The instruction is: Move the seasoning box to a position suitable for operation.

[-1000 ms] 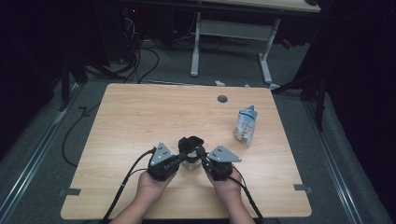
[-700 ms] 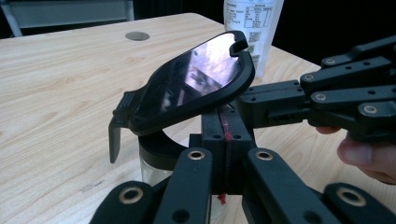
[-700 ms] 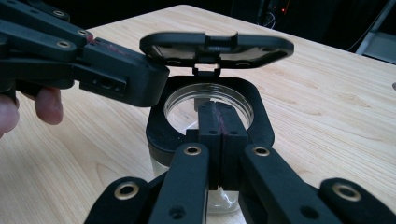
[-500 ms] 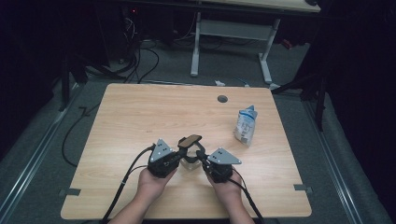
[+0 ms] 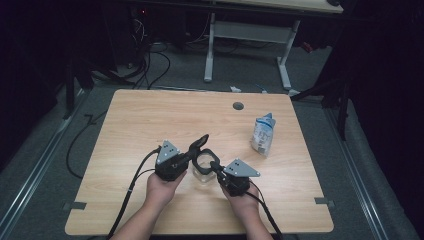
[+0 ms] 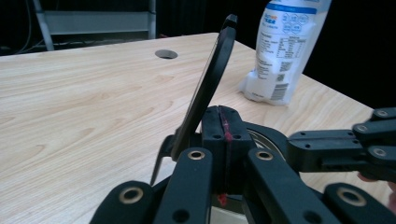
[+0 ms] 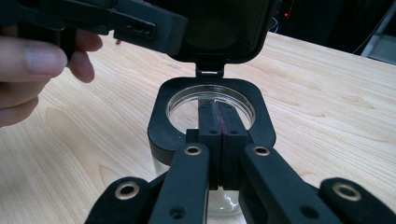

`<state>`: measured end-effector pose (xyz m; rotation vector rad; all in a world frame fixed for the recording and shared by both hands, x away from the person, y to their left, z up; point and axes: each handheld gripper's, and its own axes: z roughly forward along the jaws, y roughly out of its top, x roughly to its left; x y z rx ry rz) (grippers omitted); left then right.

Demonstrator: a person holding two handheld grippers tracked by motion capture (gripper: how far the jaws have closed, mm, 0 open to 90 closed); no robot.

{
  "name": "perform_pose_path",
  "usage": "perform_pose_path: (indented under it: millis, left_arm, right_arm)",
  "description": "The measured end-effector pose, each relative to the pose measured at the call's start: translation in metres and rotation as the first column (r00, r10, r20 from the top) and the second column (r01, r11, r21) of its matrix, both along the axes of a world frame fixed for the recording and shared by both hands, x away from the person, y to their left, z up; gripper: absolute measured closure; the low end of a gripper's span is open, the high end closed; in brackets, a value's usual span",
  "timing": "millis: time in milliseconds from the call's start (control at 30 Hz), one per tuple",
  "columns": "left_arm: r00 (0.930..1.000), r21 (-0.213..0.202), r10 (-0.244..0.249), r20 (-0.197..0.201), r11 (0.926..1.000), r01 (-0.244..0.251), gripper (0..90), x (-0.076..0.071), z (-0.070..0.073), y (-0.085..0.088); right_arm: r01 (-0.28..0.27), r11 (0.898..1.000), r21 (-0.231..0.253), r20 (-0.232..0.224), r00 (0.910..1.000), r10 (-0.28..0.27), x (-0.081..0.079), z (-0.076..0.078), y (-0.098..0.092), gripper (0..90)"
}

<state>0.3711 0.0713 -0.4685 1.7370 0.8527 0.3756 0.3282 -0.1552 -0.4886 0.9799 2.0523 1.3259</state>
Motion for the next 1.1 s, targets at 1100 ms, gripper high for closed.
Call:
perform_pose_path:
  millis: [1100]
  left_arm:
    - [0.9979, 0.003, 0.063, -0.013, 0.9980, -0.063, 90.0, 0.012, -0.003, 0.003]
  right_arm:
    - [-0.021, 1.000, 0.017, 0.006, 0.9998, 0.021, 0.000, -0.002, -0.004, 90.0]
